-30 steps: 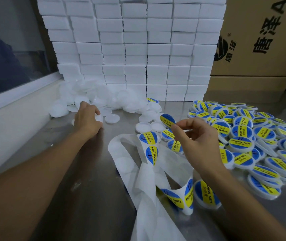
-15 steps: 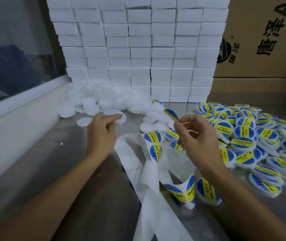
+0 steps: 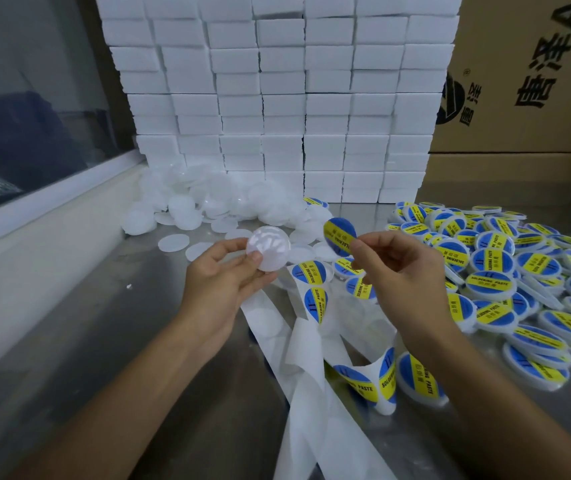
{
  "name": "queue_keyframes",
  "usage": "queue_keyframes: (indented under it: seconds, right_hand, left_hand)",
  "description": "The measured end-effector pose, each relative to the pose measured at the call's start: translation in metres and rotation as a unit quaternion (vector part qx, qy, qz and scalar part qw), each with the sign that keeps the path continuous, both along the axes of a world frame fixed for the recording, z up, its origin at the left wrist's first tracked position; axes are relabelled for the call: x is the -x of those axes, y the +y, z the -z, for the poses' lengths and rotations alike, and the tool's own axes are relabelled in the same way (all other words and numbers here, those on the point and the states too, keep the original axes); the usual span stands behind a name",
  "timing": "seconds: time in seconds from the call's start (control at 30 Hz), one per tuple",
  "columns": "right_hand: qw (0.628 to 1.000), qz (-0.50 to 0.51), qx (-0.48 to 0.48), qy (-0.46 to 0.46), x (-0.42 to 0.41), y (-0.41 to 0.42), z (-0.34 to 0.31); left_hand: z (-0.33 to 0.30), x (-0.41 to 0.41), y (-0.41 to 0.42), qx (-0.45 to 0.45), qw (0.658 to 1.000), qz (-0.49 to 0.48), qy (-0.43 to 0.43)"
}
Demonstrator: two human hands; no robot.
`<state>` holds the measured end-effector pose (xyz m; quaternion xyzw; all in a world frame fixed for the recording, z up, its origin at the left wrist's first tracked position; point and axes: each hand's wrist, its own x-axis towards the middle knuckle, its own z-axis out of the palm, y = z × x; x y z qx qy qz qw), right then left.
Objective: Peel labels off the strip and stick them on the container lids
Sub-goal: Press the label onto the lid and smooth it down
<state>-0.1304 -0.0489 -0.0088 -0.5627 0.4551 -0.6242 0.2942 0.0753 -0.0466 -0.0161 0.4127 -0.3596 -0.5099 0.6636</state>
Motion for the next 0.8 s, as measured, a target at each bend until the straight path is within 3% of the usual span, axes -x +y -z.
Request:
queue_keyframes:
  seconds: [0.1, 0.2, 0.8]
  right_hand:
    - [0.998, -0.019, -0.026, -0.057, 0.002, 0.001, -0.003]
    - [0.995, -0.041, -0.040, -0.080, 0.001, 0.002, -0.005]
    - [0.994, -0.103, -0.024, -0.009, -0.013, 0.012, -0.005]
  left_hand:
    - [0.000, -0.003, -0.002, -0.034, 0.998, 0.017, 0.058]
    - [0.000, -0.001, -0.001, -0.030, 0.997, 0.040, 0.059]
    - [-0.006, 0.010, 0.009, -0.001, 0.992, 0.123, 0.013]
